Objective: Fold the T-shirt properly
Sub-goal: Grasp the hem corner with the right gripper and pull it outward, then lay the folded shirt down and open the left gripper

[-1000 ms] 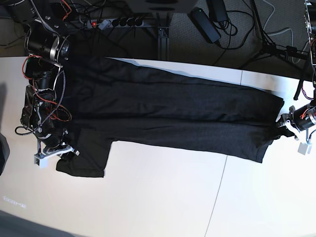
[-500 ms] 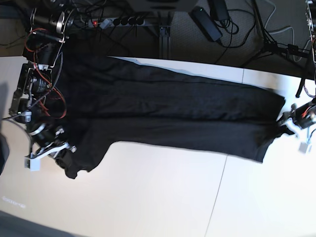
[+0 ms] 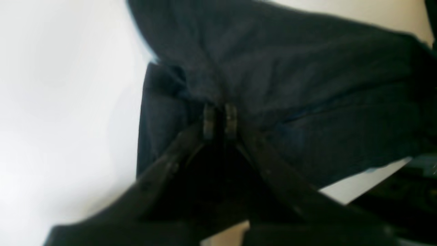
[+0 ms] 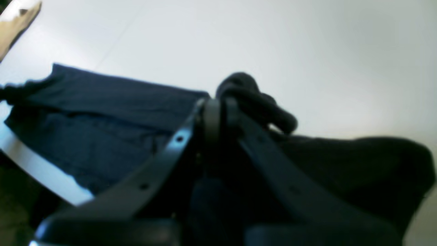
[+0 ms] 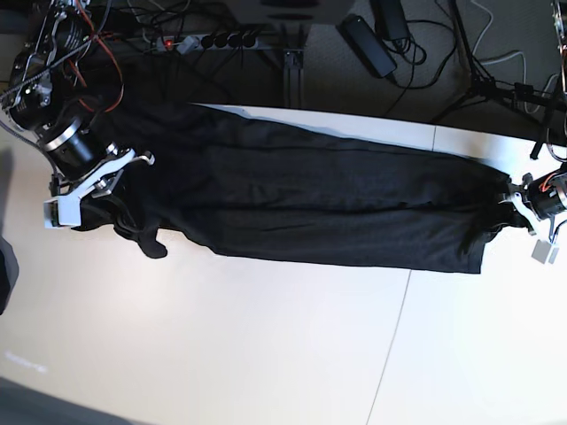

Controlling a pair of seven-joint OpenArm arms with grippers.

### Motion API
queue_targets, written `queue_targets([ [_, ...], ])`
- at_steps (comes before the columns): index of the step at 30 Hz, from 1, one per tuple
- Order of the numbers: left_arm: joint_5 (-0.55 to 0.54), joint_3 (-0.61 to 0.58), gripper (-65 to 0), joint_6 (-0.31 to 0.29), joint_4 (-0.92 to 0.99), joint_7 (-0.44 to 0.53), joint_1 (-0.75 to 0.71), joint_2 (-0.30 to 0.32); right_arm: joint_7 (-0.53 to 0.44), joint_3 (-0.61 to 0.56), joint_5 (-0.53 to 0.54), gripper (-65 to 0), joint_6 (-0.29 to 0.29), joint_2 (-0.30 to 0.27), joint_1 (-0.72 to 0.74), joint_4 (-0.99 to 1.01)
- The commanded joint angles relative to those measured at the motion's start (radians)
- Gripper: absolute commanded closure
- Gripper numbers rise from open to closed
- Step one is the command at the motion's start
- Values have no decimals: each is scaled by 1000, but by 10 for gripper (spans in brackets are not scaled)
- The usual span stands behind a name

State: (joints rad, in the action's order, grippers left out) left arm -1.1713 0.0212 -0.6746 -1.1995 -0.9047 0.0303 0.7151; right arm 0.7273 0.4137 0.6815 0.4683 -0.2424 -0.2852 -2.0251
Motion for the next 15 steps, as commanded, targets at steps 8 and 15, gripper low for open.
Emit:
queue_targets([
  [8, -13, 50, 0, -23, -24, 2, 10, 31, -10, 124, 89, 0, 71, -12, -129, -97],
  [15, -13, 50, 0, -23, -24, 2, 0, 30, 18, 176, 93, 0, 71, -12, -179, -97],
])
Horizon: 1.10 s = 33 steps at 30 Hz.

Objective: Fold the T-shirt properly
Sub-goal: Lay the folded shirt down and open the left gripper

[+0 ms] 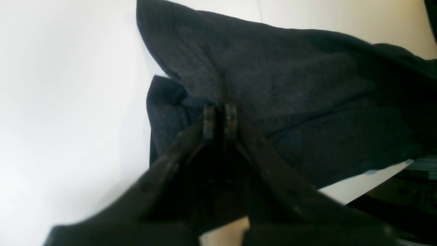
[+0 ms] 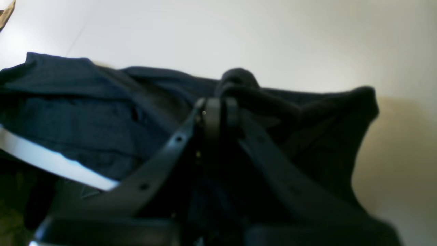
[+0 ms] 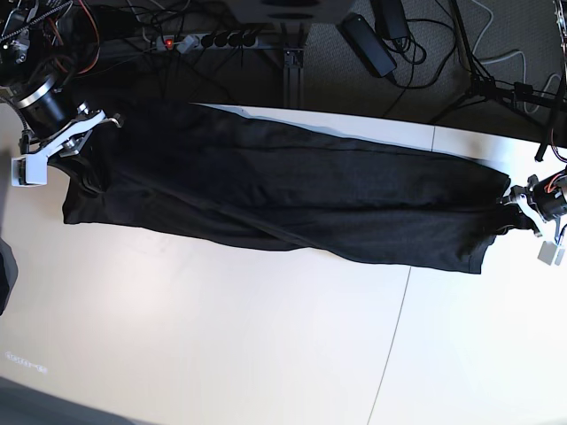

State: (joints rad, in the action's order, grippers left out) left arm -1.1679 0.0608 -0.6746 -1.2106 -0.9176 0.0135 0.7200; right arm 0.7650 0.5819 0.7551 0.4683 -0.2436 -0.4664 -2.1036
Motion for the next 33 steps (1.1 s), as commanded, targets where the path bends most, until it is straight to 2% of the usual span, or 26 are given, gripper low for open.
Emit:
queue_targets([
  [1, -17, 11, 0, -23, -13, 16, 17, 25, -19, 8, 19, 0, 71, -11, -4, -19],
  [6, -17, 11, 0, -23, -13, 19, 17, 26, -23, 8, -16, 0, 70, -10, -11, -12],
  [7, -17, 11, 0, -23, -13, 19, 17, 26, -26, 8, -24, -57, 70, -10, -11, -11],
  [10, -17, 11, 0, -23, -13, 26, 17, 26, -28, 8, -37, -305, 69, -10, -11, -11],
  [11, -17, 11, -22, -23, -13, 27, 17, 26, -30, 8, -37, -351, 68, -10, -10, -11],
  [12, -17, 11, -48, -23, -13, 27, 17, 26, -35, 8, -38, -366, 68, -10, -10, -11],
  [15, -17, 11, -93, -23, -13, 27, 17, 26, -40, 8, -37, -365, 67, -10, -10, -11],
  [21, -17, 11, -94, -23, -13, 27, 17, 26, -58, 8, -37, -363, 68, -8, 21, -11],
  [22, -17, 11, -94, -23, -13, 27, 17, 26, -58, 8, -37, -343, 68, -8, 31, -11],
  [23, -17, 11, -94, -23, -13, 27, 17, 26, -58, 8, -37, -292, 68, -8, 41, -11],
  [26, -16, 11, -94, -23, -13, 27, 17, 26, -57, 8, -46, -17, 68, -8, 59, -10],
  [29, -8, 11, -108, -23, -13, 27, 18, 26, -58, 8, -74, 0, 68, -8, 61, -10],
  [33, 8, 11, -251, -23, -13, 55, 17, 26, -58, 8, -142, 0, 68, -8, 61, 11],
])
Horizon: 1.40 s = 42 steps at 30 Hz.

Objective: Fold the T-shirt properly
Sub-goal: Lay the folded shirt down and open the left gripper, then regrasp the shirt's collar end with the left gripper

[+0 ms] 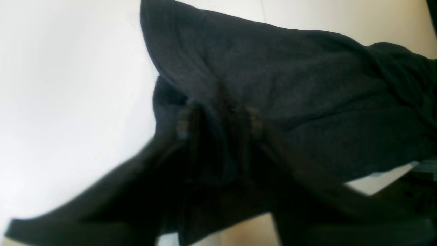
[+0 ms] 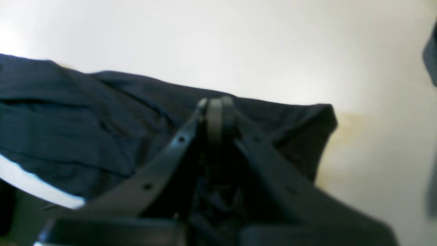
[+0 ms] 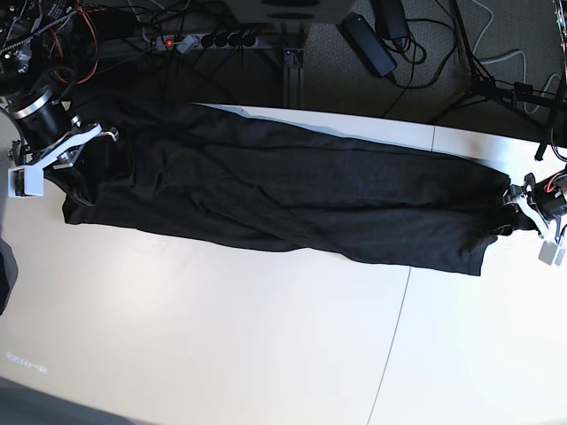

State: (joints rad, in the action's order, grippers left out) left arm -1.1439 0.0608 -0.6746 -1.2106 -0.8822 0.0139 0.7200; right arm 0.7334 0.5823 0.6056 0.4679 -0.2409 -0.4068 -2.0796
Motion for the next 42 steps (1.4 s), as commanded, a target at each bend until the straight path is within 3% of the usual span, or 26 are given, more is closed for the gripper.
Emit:
queue_targets([
  [1, -10, 11, -281, -23, -13, 29, 17, 26, -26, 7, 3, 0, 68, -11, 2, 2],
  [10, 53, 34, -306, -23, -13, 75, 17, 26, -92, 6, 4, 0, 68, -11, 2, 202],
  [19, 53, 194, -306, -23, -13, 69, 15, 26, -98, 6, 12, 0, 68, -11, 2, 299],
  [22, 66, 196, -308, -23, -12, 71, 3, 25, -98, 6, 42, 0, 68, -11, 2, 300],
  [26, 108, 196, -375, -23, -10, 96, -24, 24, -97, 6, 49, 0, 68, -11, 2, 300],
  [42, 56, 196, -375, -23, -5, 69, -64, -46, -97, 6, 50, 0, 68, -11, 2, 300],
])
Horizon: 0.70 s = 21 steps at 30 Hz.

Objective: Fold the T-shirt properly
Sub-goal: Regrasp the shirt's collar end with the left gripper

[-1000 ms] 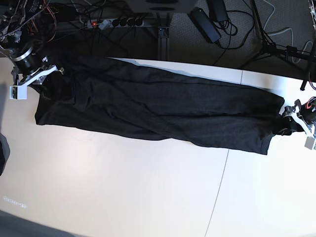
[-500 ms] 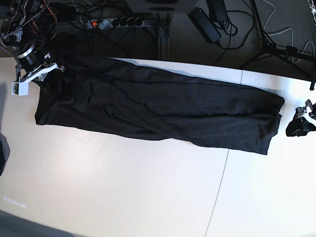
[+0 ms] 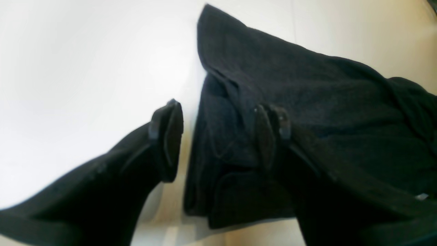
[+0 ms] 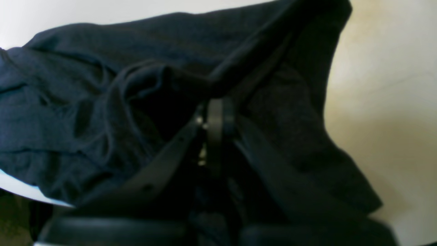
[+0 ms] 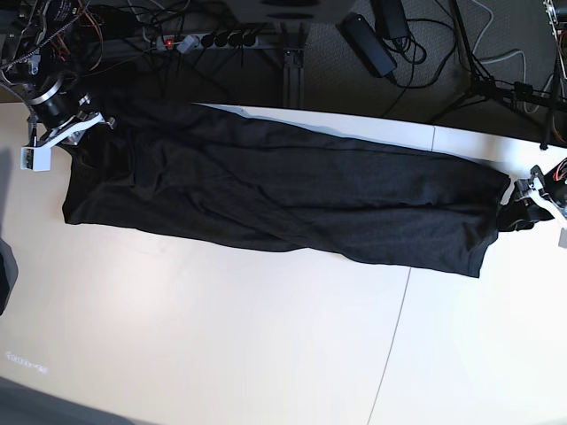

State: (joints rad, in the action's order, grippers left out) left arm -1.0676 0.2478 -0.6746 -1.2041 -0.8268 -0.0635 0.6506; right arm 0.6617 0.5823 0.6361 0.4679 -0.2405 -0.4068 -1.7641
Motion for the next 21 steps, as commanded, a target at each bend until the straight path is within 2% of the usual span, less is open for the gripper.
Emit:
queue_targets([
  [1, -20, 9, -375, -23, -11, 14, 13, 16, -24, 6, 19, 0, 68, -11, 2, -16],
  [7, -18, 9, -375, -23, -11, 15, 13, -8, -24, 6, 20, 0, 68, -11, 2, -16],
  [13, 39, 8, -375, -23, -11, 53, 13, -19, -24, 6, 19, 0, 68, -11, 2, -16],
  [21, 17, 8, -375, -23, -11, 46, 13, -25, -24, 6, 19, 0, 68, -11, 0, -16],
])
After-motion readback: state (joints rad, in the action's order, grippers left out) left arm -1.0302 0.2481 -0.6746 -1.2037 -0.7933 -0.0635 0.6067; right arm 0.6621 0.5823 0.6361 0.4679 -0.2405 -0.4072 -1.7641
